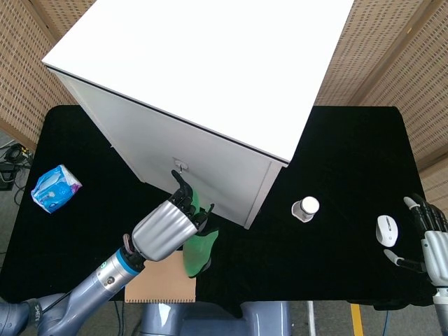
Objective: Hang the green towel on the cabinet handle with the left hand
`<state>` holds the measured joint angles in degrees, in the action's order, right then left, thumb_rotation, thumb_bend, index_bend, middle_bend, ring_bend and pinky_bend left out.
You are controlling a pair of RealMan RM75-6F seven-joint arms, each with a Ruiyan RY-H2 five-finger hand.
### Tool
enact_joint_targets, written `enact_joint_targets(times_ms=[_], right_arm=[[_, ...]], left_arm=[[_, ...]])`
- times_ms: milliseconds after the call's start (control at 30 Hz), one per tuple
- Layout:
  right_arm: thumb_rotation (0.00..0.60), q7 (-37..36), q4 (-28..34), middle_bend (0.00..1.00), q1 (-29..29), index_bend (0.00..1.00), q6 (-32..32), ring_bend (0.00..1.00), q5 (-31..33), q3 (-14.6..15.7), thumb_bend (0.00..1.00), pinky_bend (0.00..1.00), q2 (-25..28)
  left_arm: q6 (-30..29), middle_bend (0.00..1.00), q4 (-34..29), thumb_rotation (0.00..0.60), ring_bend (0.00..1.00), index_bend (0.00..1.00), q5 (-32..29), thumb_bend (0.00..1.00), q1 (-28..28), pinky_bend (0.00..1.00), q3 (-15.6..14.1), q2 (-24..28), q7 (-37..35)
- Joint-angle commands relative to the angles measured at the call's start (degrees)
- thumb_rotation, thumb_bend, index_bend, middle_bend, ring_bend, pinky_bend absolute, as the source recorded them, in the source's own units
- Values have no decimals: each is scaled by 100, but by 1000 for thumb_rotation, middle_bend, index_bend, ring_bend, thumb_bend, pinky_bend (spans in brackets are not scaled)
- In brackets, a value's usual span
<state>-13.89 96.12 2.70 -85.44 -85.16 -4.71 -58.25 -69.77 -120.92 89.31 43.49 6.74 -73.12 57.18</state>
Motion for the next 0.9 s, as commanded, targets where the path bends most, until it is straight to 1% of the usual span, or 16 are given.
enact_joint_targets(times_ms=[33, 500, 667, 900], right_arm=[[600, -19, -5, 0, -2, 0, -1, 0, 7, -4, 66, 0, 3], [600, -47, -17, 0, -6, 0, -15, 0, -7, -5, 66, 0, 10], [600, -31, -9, 0, -7, 0, -17, 0, -14, -1, 66, 0, 6], [600, -79, -27, 0, -11, 0, -23, 0, 0, -11, 66, 0, 15]], left_arm=[[62, 798, 9, 600, 575, 610, -66, 446, 9, 507, 43, -40, 48], [187, 798, 112, 600, 575, 609, -291, 446, -18, 507, 170, -140, 201], [252, 798, 207, 600, 575, 608, -379, 445, 16, 507, 216, -219, 221], [323, 798, 446, 600, 575, 605, -400, 444, 50, 500, 195, -380, 208]])
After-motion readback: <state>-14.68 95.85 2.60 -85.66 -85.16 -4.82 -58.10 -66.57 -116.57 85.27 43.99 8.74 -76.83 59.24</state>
